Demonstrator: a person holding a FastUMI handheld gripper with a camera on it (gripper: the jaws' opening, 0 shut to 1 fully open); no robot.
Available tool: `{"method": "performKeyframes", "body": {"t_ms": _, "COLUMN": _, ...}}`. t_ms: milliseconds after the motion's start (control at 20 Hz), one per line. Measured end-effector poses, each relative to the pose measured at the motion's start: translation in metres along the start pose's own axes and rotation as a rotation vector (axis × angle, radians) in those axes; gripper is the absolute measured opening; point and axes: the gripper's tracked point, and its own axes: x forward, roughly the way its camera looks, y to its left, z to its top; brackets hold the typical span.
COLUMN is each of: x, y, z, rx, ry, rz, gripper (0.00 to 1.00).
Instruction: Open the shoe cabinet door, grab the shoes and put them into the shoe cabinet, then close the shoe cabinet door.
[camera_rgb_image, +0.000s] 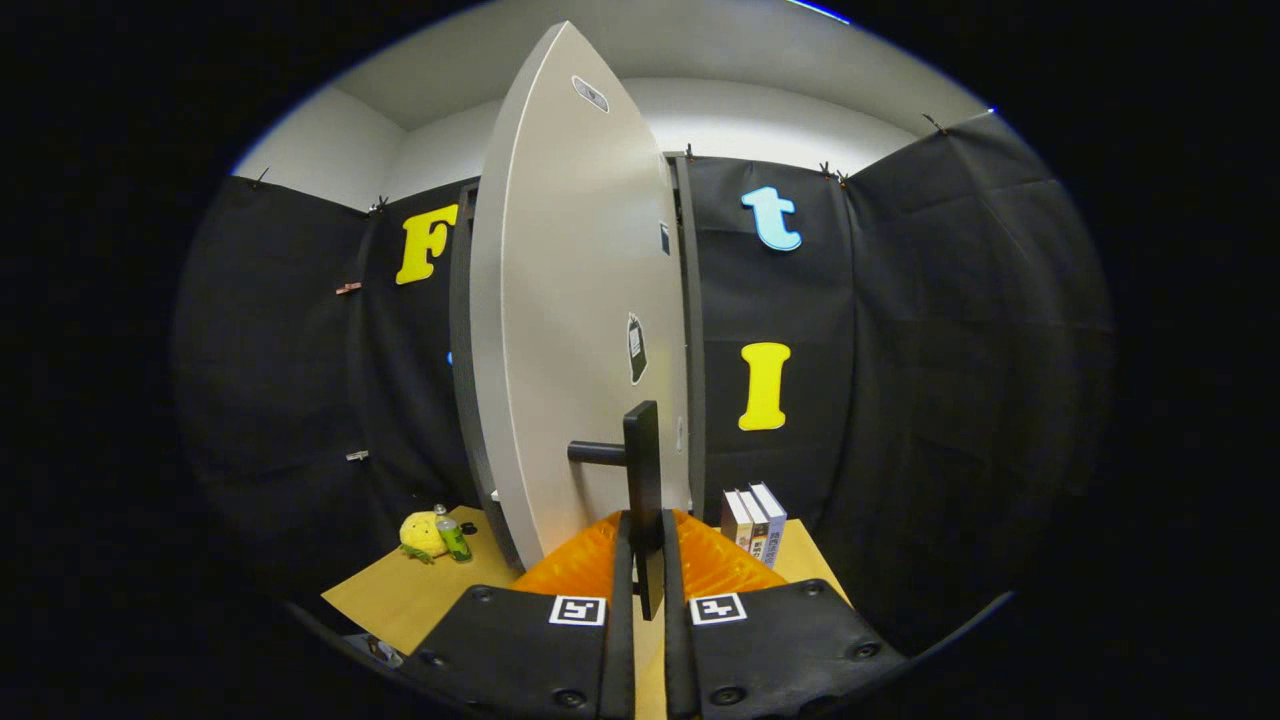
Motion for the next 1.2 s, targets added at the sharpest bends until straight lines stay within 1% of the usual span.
{"method": "performKeyframes", "body": {"t_ms": 100, "x": -0.007, "y": -0.021, "z": 0.001, "rx": 0.003, "ry": -0.011, "rz": -0.026, "gripper": 0.16}}
{"method": "performKeyframes", "body": {"t_ms": 250, "x": -0.013, "y": -0.055, "z": 0.006, "rx": 0.036, "ry": -0.031, "rz": -0.080, "gripper": 0.11}}
{"method": "performKeyframes", "body": {"t_ms": 300, "x": -0.016, "y": -0.062, "z": 0.007, "rx": 0.054, "ry": -0.038, "rz": -0.081, "gripper": 0.11}}
{"method": "performKeyframes", "body": {"t_ms": 400, "x": -0.017, "y": -0.055, "z": 0.003, "rx": 0.105, "ry": -0.027, "rz": -0.038, "gripper": 0.11}}
{"method": "performKeyframes", "body": {"t_ms": 500, "x": -0.018, "y": -0.053, "z": 0.002, "rx": 0.104, "ry": -0.024, "rz": -0.024, "gripper": 0.11}}
{"method": "performKeyframes", "body": {"t_ms": 650, "x": -0.022, "y": -0.061, "z": 0.005, "rx": 0.068, "ry": -0.042, "rz": -0.069, "gripper": 0.11}}
{"method": "performKeyframes", "body": {"t_ms": 750, "x": -0.030, "y": -0.060, "z": 0.005, "rx": 0.077, "ry": -0.046, "rz": -0.076, "gripper": 0.11}}
{"method": "performKeyframes", "body": {"t_ms": 850, "x": -0.044, "y": -0.058, "z": -0.001, "rx": 0.079, "ry": -0.027, "rz": -0.081, "gripper": 0.17}}
{"method": "performKeyframes", "body": {"t_ms": 900, "x": -0.052, "y": -0.056, "z": -0.005, "rx": 0.074, "ry": -0.015, "rz": -0.087, "gripper": 0.18}}
{"method": "performKeyframes", "body": {"t_ms": 1000, "x": -0.071, "y": -0.049, "z": -0.011, "rx": 0.056, "ry": -0.004, "rz": -0.095, "gripper": 0.23}}
{"method": "performKeyframes", "body": {"t_ms": 1150, "x": -0.093, "y": -0.025, "z": -0.036, "rx": 0.017, "ry": 0.055, "rz": -0.080, "gripper": 0.55}}
{"method": "performKeyframes", "body": {"t_ms": 1200, "x": -0.099, "y": -0.011, "z": -0.045, "rx": 0.013, "ry": 0.074, "rz": -0.061, "gripper": 0.66}}
